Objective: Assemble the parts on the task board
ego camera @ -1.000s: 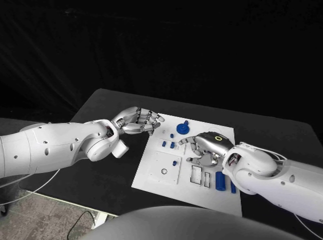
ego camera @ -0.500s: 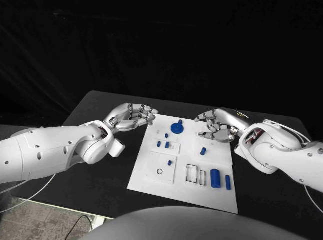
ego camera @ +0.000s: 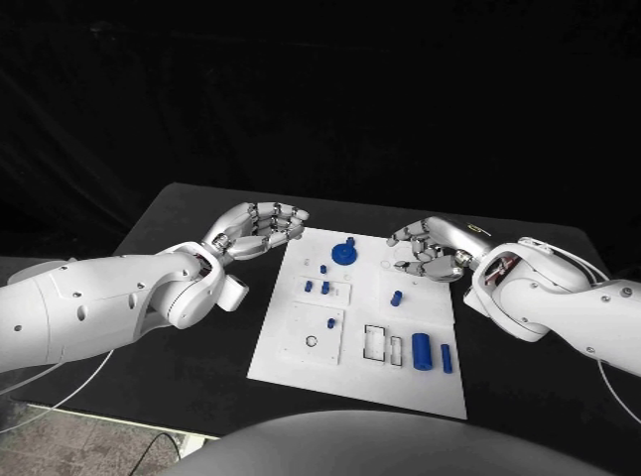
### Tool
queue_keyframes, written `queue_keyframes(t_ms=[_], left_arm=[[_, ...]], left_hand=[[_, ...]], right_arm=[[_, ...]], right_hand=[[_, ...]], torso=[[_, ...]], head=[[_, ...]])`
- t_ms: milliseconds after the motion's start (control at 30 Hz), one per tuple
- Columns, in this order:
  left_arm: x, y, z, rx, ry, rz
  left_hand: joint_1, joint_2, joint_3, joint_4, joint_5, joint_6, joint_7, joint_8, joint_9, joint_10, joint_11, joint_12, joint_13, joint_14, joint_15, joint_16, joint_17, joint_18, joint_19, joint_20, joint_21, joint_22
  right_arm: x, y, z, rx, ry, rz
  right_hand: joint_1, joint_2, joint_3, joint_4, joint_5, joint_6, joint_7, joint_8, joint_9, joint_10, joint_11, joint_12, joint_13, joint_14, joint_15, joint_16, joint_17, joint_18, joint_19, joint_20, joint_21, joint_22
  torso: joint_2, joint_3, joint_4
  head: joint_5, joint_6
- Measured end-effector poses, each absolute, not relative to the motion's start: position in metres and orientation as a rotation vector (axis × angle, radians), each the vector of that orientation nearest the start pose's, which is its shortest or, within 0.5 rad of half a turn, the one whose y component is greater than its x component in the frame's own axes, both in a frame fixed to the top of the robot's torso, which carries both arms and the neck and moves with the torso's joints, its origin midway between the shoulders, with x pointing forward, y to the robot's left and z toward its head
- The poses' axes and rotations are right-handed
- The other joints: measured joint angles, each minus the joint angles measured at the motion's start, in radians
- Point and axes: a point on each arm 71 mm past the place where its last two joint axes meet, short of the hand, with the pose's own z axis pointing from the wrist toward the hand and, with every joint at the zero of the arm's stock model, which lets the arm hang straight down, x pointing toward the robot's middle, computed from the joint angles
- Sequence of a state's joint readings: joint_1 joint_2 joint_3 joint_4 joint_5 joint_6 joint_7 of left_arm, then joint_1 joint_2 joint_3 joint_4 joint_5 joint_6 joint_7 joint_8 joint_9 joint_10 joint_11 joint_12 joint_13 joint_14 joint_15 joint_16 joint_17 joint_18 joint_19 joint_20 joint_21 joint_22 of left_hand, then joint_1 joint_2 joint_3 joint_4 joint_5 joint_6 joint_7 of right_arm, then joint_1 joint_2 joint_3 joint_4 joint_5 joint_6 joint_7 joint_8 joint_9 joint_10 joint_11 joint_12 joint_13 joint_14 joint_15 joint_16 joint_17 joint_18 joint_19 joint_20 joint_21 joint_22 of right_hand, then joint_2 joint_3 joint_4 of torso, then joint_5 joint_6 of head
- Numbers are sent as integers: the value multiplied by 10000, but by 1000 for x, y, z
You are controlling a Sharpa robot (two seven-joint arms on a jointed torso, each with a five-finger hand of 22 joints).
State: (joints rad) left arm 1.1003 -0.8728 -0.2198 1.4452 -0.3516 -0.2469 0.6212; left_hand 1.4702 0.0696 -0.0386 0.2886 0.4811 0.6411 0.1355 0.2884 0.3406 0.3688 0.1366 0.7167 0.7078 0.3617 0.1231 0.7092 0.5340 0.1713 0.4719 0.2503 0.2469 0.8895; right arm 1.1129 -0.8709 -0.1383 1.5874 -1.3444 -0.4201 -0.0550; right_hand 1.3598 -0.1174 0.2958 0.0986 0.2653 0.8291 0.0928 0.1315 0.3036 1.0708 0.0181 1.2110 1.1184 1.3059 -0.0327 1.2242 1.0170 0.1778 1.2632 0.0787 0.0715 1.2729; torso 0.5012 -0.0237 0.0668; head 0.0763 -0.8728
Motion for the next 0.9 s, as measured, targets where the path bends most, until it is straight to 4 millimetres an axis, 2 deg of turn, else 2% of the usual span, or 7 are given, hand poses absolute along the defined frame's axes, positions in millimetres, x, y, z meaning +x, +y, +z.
queue_keyframes(t_ms=[367, 467, 533, 633, 700, 800, 900], left_arm=[[442, 235, -280, -7192, 15951, -14851], [442, 236, -281, -7232, 15976, -14877], [441, 236, -281, -7253, 16002, -14897], [441, 236, -282, -7274, 16034, -14918], [441, 236, -282, -7287, 16055, -14933], [441, 236, -282, -7303, 16083, -14956], [441, 235, -282, -7312, 16104, -14978]], left_hand=[[376, 65, -23, -23, 272, -37, 35, 14, 6, -67, 67, 126, -411, 164, 91, 52, -232, 0, 235, 159, -168, -167], [430, 119, -23, -23, 292, -37, 35, 55, 6, -67, 67, 126, -465, 252, 110, 89, -269, 0, 289, 177, -167, -185], [429, 119, -23, -23, 320, -37, 35, 55, 6, -66, 67, 126, -508, 252, 110, 90, -287, 0, 343, 194, -167, -187], [468, 157, -23, -23, 320, -72, 70, 55, 5, -103, 103, 126, -547, 287, 145, 89, -306, 1, 343, 194, -203, -199], [505, 120, -23, -23, 320, -72, 70, 55, 5, -103, 103, 127, -565, 287, 145, 89, -316, 0, 378, 229, -203, -199], [507, 118, -23, -23, 320, -72, 70, 55, 5, -103, 103, 126, -577, 287, 145, 89, -318, 1, 379, 230, -203, -199], [547, 158, -23, -24, 357, -108, 34, 55, 4, -103, 103, 126, -602, 287, 145, 89, -332, 1, 379, 230, -203, -209]], right_arm=[[434, -200, -265, -1288, 18019, 7256], [432, -199, -269, -1600, 18105, 7158], [430, -199, -273, -1847, 18169, 7085], [428, -198, -276, -2139, 18229, 7011], [427, -197, -277, -2346, 18263, 6965], [425, -195, -280, -2603, 18337, 6895], [424, -194, -283, -2800, 18442, 6825]], right_hand=[[0, 0, 27, 26, 79, 233, 53, 116, -40, 477, 9, 249, 278, 135, -43, 105, 124, 0, 95, -25, 0, 0], [-96, -96, -33, 167, -297, 269, 48, 116, -87, 577, 6, 295, 283, 162, -16, 131, 119, 0, 144, -3, 0, 0], [-120, -120, -68, 236, -488, 350, 41, 116, -106, 192, -5, -89, -128, 162, -16, 77, 1, 0, 144, -2, 0, -23], [-153, -153, 151, 455, -526, 450, 54, 115, -169, -2059, 202, -3118, -2839, -515, 139, -887, -1174, 1, -65, 123, -56, -219], [-205, -264, 286, 606, -564, 600, 193, 49, -252, -2631, 512, -5367, -4512, -869, 471, -1541, -1871, 0, -333, 326, -56, -496], [-214, -344, 152, 655, -564, 561, 177, -94, -346, -3185, 863, -6874, -5603, -1032, 634, -1871, -2215, 0, -474, 467, -56, -743], [-161, -396, -167, 584, -619, 425, 194, -239, -446, -3456, 1039, -7605, -6216, -1131, 734, -1989, -2317, 1, -522, 591, -57, -962]], torso=[[-6, -5, 17], [-6, -5, 18], [-6, -5, 18], [-6, -5, 17], [-6, -5, 17], [-5, -6, 12], [-5, -6, 12]], head=[[-25, 0], [-10, 0], [-6, 0], [3, 0], [9, 0], [18, 0], [20, 0]])
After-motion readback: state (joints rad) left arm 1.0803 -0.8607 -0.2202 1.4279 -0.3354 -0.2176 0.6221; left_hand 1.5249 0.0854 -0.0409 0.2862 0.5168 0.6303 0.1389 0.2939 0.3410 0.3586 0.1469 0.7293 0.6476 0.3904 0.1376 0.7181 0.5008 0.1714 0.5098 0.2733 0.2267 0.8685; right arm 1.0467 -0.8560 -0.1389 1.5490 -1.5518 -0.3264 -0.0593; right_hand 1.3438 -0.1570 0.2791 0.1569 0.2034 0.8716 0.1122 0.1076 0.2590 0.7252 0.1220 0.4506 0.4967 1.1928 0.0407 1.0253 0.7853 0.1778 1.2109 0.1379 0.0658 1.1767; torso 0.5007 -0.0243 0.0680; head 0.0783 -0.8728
